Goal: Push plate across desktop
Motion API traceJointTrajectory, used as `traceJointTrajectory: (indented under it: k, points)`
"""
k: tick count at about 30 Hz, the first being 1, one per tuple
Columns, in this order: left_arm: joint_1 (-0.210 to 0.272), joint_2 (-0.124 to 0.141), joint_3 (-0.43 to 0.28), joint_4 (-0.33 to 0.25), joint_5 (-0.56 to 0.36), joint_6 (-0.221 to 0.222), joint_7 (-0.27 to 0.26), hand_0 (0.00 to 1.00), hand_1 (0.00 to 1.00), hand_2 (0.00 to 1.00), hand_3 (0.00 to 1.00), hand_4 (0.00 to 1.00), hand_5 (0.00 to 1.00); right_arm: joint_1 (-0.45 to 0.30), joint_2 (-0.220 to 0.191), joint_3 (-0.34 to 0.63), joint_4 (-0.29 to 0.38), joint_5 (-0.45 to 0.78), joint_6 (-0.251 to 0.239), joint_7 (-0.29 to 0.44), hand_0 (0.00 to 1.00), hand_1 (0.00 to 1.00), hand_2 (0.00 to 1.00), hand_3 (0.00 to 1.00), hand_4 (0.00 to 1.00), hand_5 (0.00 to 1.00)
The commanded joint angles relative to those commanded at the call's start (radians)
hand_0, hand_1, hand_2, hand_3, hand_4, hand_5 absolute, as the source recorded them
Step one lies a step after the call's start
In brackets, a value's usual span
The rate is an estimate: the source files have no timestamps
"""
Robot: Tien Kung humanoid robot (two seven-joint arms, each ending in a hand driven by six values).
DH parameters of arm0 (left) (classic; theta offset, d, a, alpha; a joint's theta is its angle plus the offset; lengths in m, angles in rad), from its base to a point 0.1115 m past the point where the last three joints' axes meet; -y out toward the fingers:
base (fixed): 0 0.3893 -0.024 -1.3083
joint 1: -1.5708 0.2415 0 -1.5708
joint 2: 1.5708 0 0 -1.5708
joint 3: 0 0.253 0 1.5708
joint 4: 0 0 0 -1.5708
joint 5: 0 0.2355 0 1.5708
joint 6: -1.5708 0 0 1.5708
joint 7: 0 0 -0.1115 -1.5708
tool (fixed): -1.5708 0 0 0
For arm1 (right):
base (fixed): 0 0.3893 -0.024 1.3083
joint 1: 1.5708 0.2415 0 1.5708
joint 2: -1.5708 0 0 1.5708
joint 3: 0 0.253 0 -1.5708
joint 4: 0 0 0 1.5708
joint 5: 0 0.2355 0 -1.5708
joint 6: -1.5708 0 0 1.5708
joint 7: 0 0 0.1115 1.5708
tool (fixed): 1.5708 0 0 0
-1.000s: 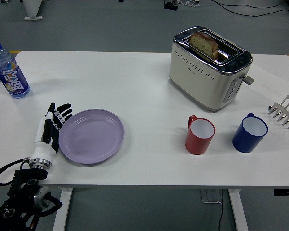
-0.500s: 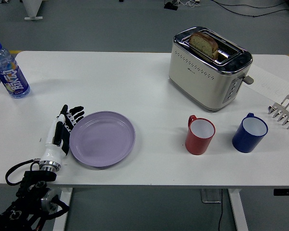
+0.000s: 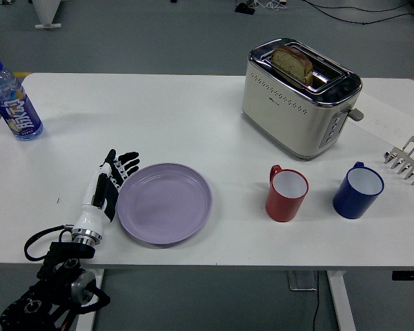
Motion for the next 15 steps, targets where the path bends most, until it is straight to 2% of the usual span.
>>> traceJointTrajectory:
  k: [15]
  points:
    - [-0.012, 0.000, 0.077, -0.005, -0.028, -0.004, -0.003, 0.762, 0.795, 0.783, 0.643, 0.617, 0.998, 0.003, -0.002, 0.003, 0.000, -0.004, 0.000, 0.001, 0.638, 0.604, 0.669, 0.612, 0.185, 0.116]
